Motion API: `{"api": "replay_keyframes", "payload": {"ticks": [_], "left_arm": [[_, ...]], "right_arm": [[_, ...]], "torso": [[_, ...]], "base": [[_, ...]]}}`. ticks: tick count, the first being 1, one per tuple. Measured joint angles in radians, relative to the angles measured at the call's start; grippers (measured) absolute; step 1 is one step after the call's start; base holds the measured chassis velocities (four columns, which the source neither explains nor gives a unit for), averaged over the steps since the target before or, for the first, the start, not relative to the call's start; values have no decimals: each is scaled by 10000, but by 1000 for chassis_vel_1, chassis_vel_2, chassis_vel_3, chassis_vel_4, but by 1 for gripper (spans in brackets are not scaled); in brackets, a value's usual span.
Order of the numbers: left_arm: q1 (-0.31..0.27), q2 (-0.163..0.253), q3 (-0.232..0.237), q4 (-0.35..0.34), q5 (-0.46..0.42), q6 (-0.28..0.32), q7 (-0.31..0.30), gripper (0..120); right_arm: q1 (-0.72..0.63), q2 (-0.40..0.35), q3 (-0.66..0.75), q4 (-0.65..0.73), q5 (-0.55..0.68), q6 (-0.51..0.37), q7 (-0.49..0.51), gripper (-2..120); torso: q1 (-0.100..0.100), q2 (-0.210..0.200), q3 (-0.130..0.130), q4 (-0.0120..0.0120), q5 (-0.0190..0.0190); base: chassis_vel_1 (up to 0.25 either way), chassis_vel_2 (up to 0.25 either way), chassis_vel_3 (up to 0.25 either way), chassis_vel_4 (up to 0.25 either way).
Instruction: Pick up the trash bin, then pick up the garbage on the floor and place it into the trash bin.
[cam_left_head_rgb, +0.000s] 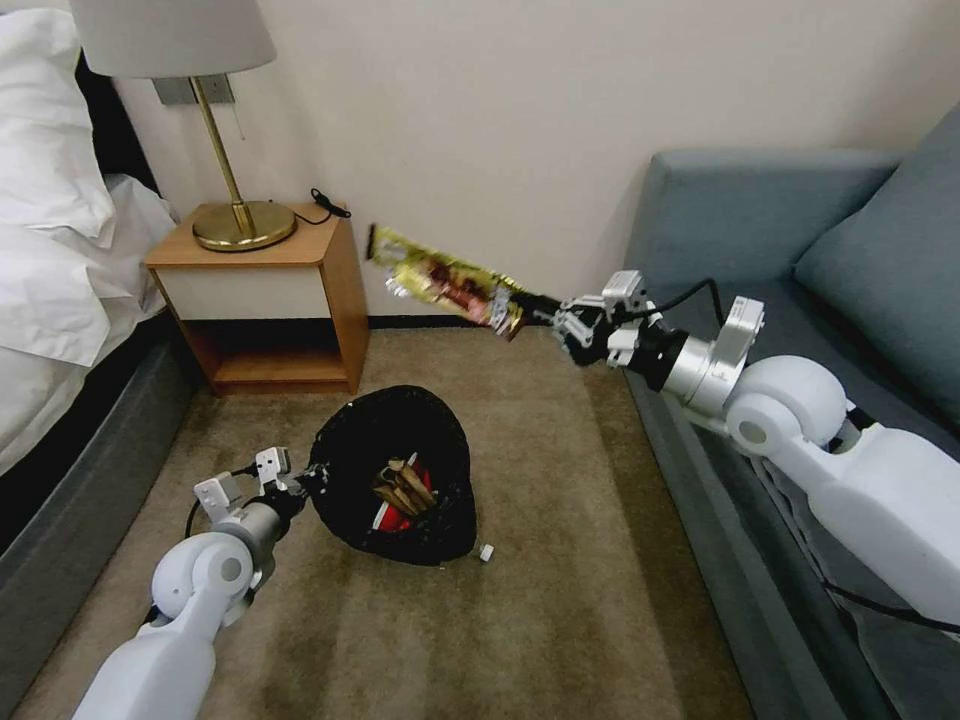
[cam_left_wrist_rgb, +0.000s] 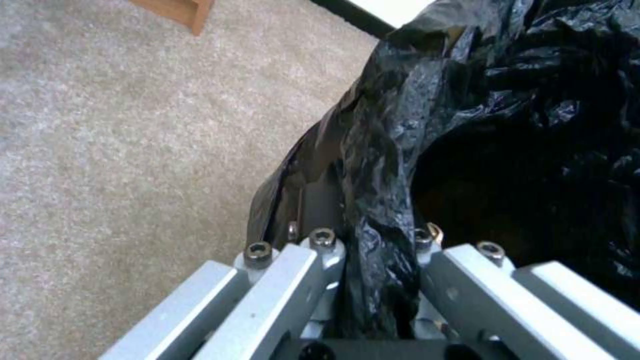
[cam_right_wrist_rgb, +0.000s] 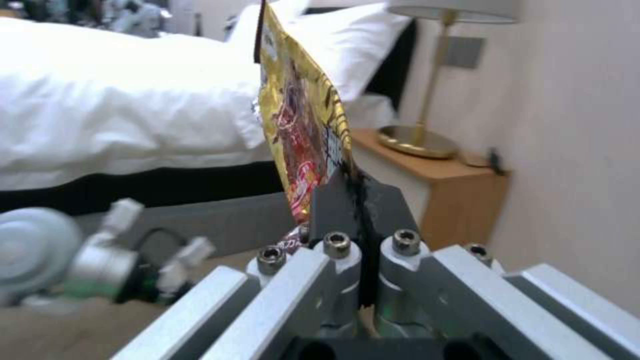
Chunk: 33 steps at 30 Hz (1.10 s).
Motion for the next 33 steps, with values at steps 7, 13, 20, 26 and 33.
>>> {"api": "replay_keyframes", "payload": {"ticks": [7, 13, 20, 26, 33], "left_arm": [[-74, -9, 112, -132, -4, 90, -81, 3], [-91, -31, 202, -281, -16, 171, -139, 3], [68, -78, 233, -688, -75, 288, -250, 3], [470, -60, 30, -1143, -193, 355, -293, 3], [875, 70, -184, -1543, -376, 415, -304, 3]], "right_arm": [[-223, -143, -230, 566, -158, -8, -74, 0], [-450, -166, -511, 862, -412, -11, -117, 0], [-554, 460, -1482, 498, -1396, 15, -300, 0], [-349, 1475, -2533, -612, -2492, 211, -469, 0], [-369, 2010, -2746, -1929, -3691, 718, -984, 0]], "torso": [[0, 0, 0, -1, 1], [0, 0, 0, -1, 0], [0, 0, 0, -1, 0], [0, 0, 2, 1, -1], [0, 0, 1, 1, 0]], "base": [[0, 0, 0, 0], [0, 0, 0, 0], [0, 0, 0, 0], [0, 0, 0, 0], [0, 0, 0, 0]]}}
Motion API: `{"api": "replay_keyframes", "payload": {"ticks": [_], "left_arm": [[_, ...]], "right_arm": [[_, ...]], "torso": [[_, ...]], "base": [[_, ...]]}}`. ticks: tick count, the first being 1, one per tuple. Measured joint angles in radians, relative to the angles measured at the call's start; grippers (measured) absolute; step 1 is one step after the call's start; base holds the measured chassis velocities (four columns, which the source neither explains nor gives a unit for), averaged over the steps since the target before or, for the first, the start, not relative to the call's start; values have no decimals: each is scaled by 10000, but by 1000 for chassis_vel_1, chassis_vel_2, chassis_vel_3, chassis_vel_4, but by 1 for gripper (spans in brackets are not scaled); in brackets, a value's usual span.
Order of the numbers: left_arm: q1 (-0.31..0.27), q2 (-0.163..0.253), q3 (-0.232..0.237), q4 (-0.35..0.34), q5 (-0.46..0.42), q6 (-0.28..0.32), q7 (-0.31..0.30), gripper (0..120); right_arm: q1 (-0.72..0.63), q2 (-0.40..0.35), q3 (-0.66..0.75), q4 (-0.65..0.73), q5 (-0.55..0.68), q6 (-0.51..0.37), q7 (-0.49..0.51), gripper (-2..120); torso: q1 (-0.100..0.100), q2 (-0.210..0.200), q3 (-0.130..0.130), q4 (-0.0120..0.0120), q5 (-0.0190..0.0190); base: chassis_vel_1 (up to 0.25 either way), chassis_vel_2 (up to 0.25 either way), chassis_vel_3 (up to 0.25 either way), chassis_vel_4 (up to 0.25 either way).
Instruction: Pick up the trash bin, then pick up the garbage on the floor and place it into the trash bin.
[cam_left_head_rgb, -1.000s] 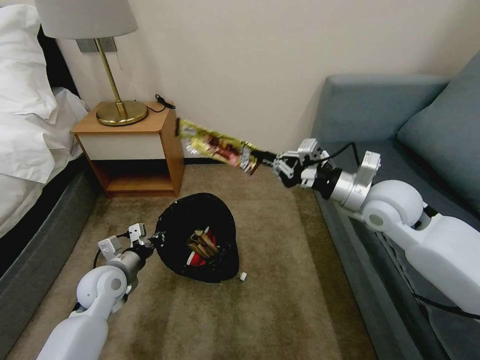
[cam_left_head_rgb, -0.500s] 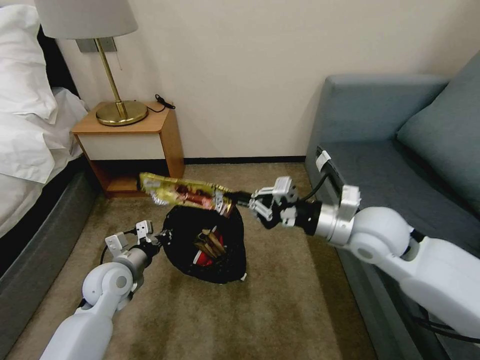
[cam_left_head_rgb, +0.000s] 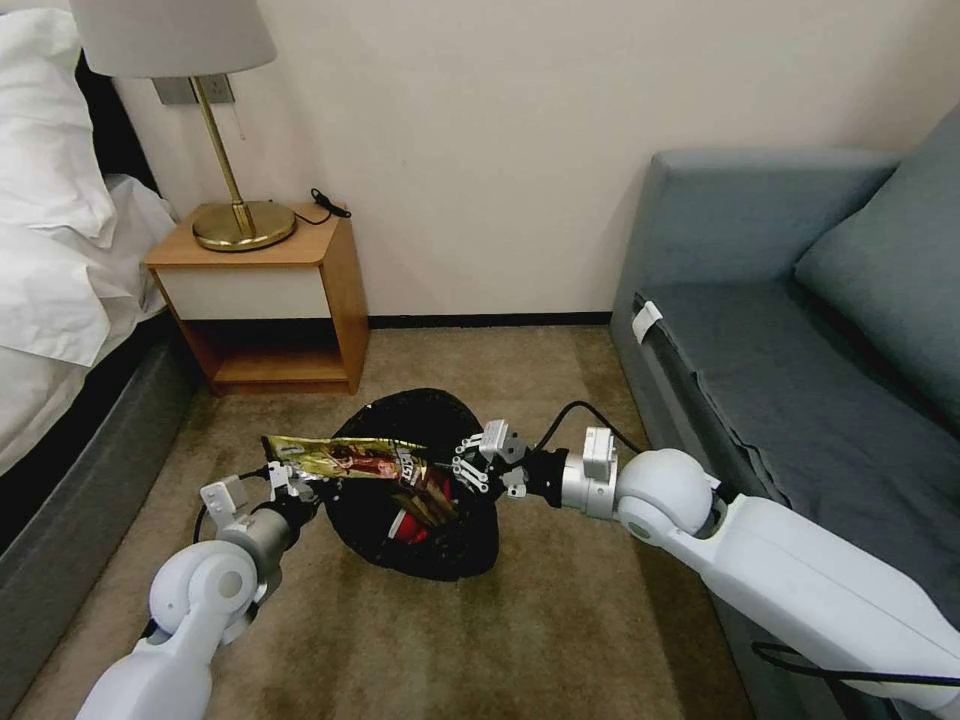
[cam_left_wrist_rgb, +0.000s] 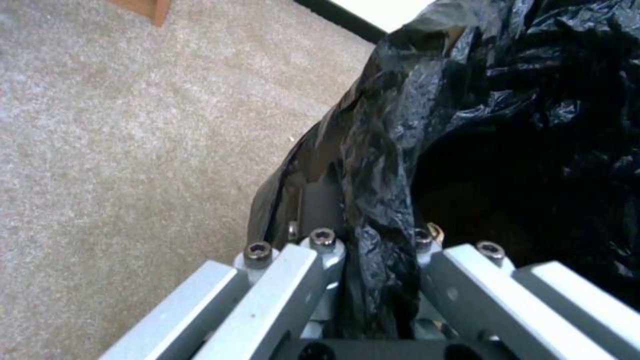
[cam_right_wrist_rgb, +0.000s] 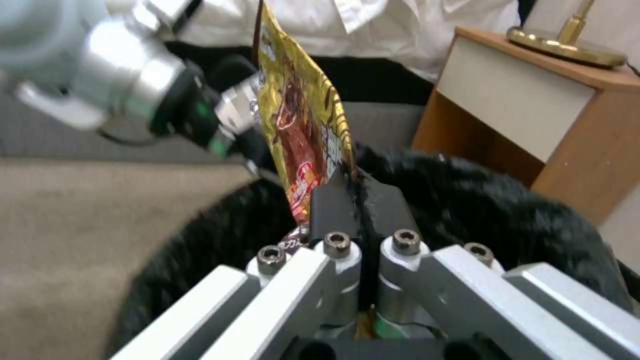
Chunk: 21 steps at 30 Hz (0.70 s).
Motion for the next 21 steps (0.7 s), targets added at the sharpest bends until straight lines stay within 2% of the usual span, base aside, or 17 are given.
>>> {"api": "replay_keyframes", "payload": {"ticks": [6, 21], "left_arm": [[67, 94, -80, -135, -143, 29, -7, 3], [330, 17, -137, -402, -240, 113, -27, 3]], "right_arm": [[-203, 47, 236, -600, -591, 360, -240, 0], [-267, 157, 430, -1460, -1253, 802, -75, 1]], "torso": [[0, 0, 0, -1, 1], [0, 0, 0, -1, 1]], "base": [[0, 0, 0, 0], [0, 0, 0, 0]]}}
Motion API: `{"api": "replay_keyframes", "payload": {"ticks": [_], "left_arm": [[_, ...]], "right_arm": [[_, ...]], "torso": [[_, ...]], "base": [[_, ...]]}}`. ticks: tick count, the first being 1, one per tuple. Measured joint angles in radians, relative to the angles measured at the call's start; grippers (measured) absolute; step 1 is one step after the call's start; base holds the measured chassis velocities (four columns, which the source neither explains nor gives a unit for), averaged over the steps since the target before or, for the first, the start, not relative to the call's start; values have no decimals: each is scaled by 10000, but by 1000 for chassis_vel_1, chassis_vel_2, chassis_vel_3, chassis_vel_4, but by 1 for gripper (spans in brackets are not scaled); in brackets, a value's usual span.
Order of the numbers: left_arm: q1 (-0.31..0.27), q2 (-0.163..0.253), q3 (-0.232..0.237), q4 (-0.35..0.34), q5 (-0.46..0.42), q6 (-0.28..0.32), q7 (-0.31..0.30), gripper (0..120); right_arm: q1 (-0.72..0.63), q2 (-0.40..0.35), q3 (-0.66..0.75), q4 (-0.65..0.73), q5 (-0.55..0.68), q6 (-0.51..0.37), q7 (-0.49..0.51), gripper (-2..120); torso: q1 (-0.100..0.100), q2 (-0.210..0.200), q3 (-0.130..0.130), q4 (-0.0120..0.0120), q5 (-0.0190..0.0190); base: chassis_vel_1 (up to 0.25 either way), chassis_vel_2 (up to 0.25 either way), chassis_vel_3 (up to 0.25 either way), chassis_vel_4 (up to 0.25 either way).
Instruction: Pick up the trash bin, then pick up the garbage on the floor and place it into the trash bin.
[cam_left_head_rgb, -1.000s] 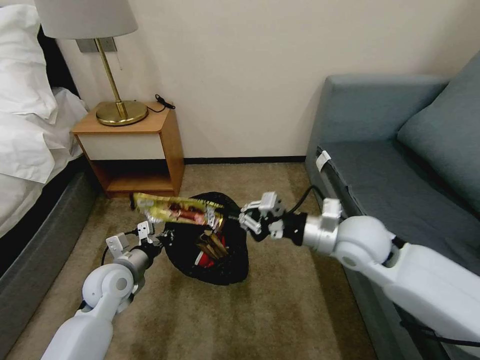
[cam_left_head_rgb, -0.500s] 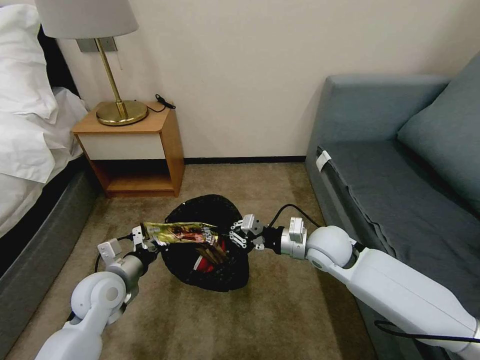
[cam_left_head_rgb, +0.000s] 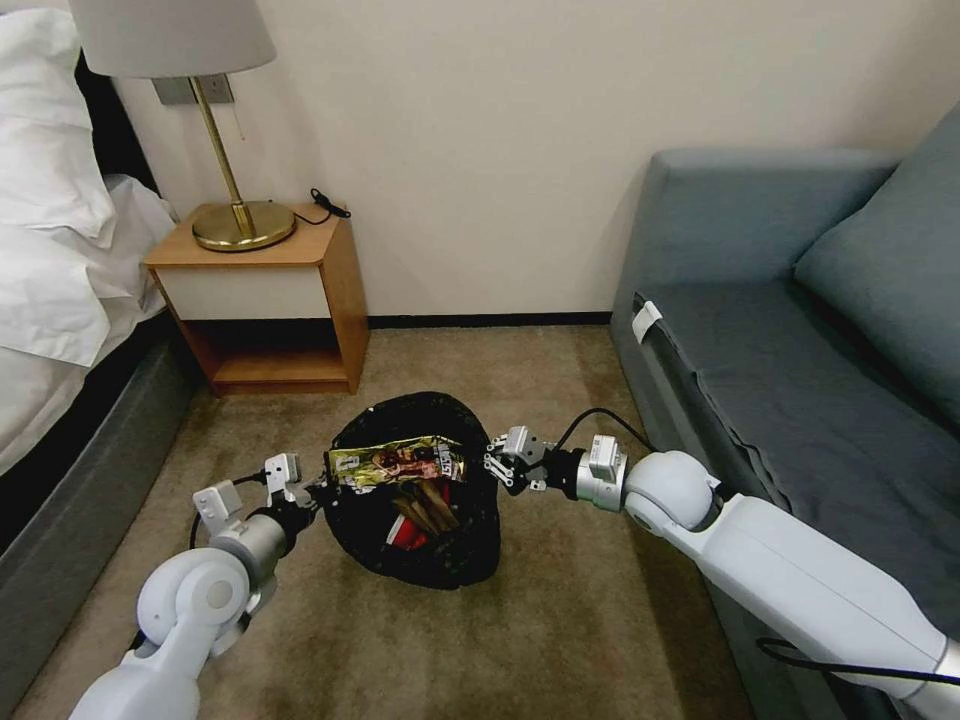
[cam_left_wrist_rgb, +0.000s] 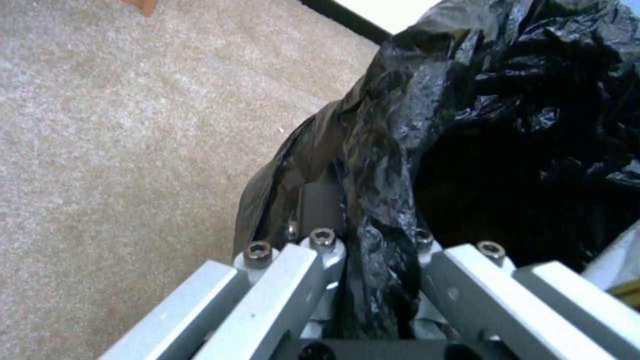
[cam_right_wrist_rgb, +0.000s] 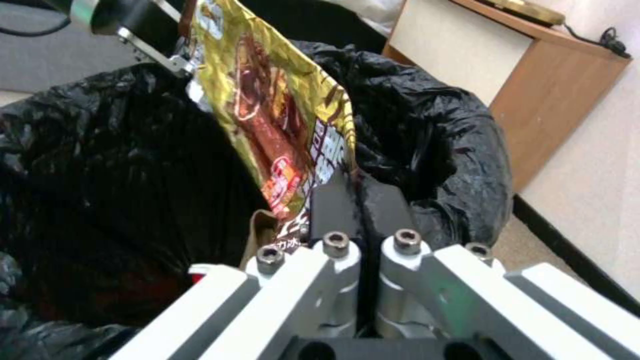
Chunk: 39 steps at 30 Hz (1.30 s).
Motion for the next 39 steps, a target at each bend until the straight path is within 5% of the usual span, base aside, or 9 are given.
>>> {"api": "replay_keyframes", "payload": {"ticks": [19, 25, 39], "left_arm": [[-24, -33, -20, 36, -33, -8, -519, 3], [-127, 113, -434, 174, -262, -67, -1112, 3], [-242, 83, -1240, 536, -53, -425, -1296, 3]], "right_arm": [[8, -364, 242, 698, 117, -15, 214, 70], [254, -614, 1174, 1180, 564, -249, 1040, 95], [22, -609, 1681, 175, 565, -552, 1775, 98]], "torso": [[0, 0, 0, -1, 0], [0, 0, 0, 1, -1], [0, 1, 0, 0, -1]], "base": [[0, 0, 0, 0], [0, 0, 0, 0], [0, 0, 0, 0]]}}
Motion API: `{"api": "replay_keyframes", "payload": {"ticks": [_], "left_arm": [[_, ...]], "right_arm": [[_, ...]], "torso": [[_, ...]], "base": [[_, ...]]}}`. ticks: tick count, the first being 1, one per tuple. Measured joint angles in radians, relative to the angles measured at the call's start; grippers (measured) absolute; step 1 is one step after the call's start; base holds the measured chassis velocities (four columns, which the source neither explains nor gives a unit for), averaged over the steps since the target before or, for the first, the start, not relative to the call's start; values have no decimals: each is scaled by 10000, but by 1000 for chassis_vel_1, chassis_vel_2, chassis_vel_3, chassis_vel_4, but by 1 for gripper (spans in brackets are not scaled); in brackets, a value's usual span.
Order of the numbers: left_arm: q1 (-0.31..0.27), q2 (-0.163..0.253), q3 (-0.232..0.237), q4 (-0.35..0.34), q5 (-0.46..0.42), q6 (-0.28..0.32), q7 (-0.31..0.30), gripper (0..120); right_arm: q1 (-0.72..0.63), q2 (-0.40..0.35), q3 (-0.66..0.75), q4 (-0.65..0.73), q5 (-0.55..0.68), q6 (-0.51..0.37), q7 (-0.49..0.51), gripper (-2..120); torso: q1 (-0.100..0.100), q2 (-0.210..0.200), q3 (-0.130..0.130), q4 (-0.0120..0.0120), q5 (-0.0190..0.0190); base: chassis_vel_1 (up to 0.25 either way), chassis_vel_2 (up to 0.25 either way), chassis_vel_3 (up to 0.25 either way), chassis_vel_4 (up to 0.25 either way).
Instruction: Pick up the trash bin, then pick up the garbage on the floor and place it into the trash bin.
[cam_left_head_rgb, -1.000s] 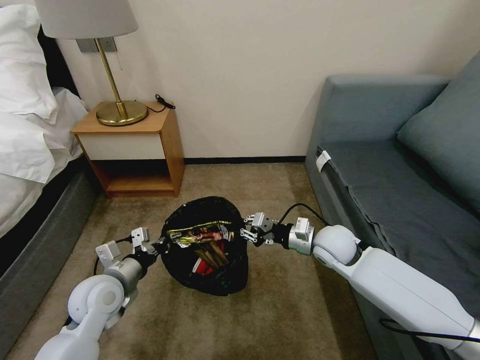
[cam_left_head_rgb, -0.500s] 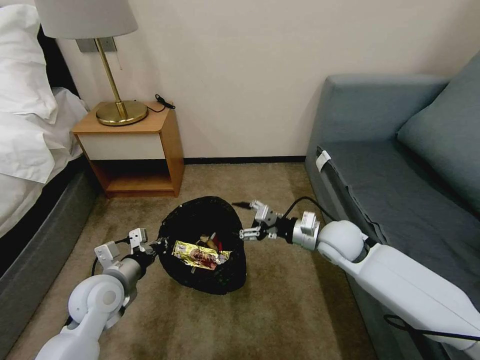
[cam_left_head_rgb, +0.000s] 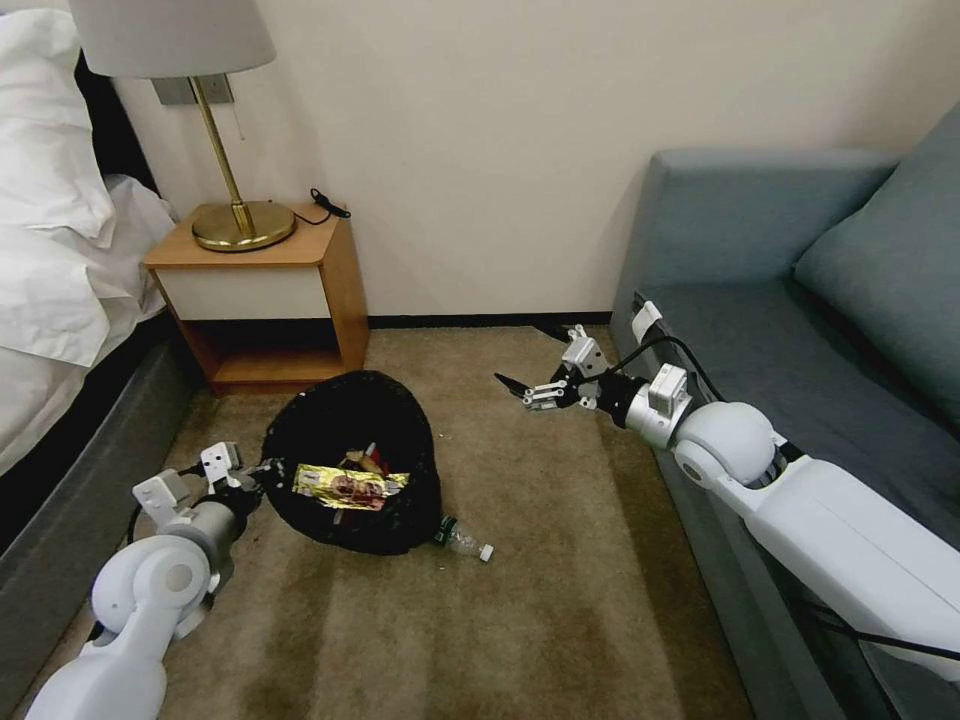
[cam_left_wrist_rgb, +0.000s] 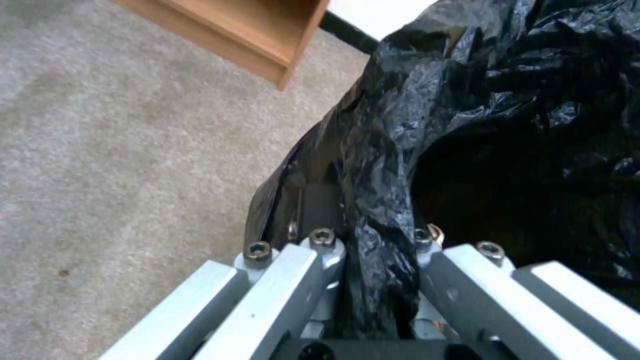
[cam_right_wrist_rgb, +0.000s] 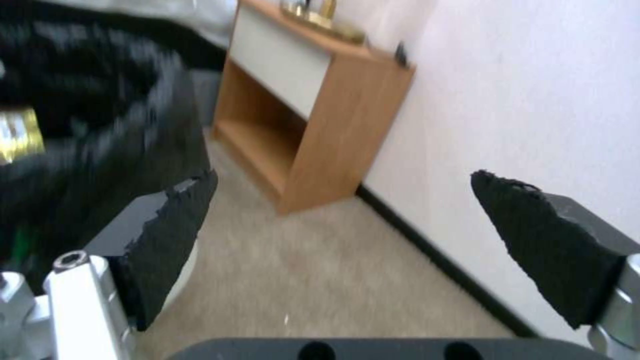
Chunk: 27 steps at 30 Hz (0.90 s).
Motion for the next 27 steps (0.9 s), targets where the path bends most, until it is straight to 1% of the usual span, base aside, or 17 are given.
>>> {"api": "replay_keyframes", "payload": {"ticks": [2, 6, 8, 10, 12, 13, 16, 17, 19, 24, 26, 27], "left_arm": [[-1, -69, -95, 1, 25, -23, -50, 3], [-27, -93, -168, -12, 21, -23, -80, 3], [-46, -98, -257, 28, 71, -33, -89, 3], [-46, -99, -284, 78, 127, -47, -90, 3], [-46, -101, -344, 130, 198, -59, -90, 3], [-46, -101, -344, 130, 198, -59, -90, 3], [-48, -87, -505, 232, 304, -85, -63, 3], [-48, -87, -505, 232, 304, -85, -63, 3], [-22, -47, -598, 301, 323, -87, -41, 3], [17, -39, -690, 306, 312, -87, -28, 3], [41, -51, -757, 301, 311, -83, 9, 3], [44, -69, -795, 299, 311, -76, 36, 3]], "right_arm": [[17, 205, -319, -606, -244, 2, -146, 98], [52, 411, -542, -1037, -374, 28, -281, 97], [167, 627, -870, -1555, -521, 30, -579, 97], [228, 693, -1053, -1740, -559, 9, -661, 97], [371, 826, -1502, -1990, -496, -235, -728, 98], [371, 826, -1502, -1990, -496, -235, -728, 98], [800, 1051, -2341, -2278, -286, -751, -755, 99], [800, 1051, -2341, -2278, -286, -751, -755, 99], [1115, 1294, -2878, -2576, -207, -1060, -759, 100], [1439, 1476, -3451, -2822, -38, -1448, -767, 100], [1718, 1496, -3946, -2888, 100, -1827, -901, 100], [1891, 1520, -4194, -2905, 178, -2181, -1028, 100]], "torso": [[0, 0, 0, 0, 0], [0, 0, 0, 0, 0], [0, 0, 0, 0, 0], [0, -1, 0, 0, 1], [0, -1, 0, 0, -1], [0, -1, 0, 0, -1], [0, 0, 0, 0, -2], [0, 0, 0, 0, -2], [0, -1, 0, 3, 0], [0, -1, 0, 2, 0], [0, -1, 0, 1, -2], [0, -1, 1, 0, 0]], "base": [[0, 0, 0, 0], [0, 0, 0, 0], [0, 0, 0, 0], [0, 0, 0, 0], [0, 0, 0, 0], [0, 0, 0, 0], [0, 0, 0, 0], [0, 0, 0, 0], [0, 0, 0, 0], [0, 0, 0, 0], [0, 0, 0, 0], [0, 0, 0, 0]]}}
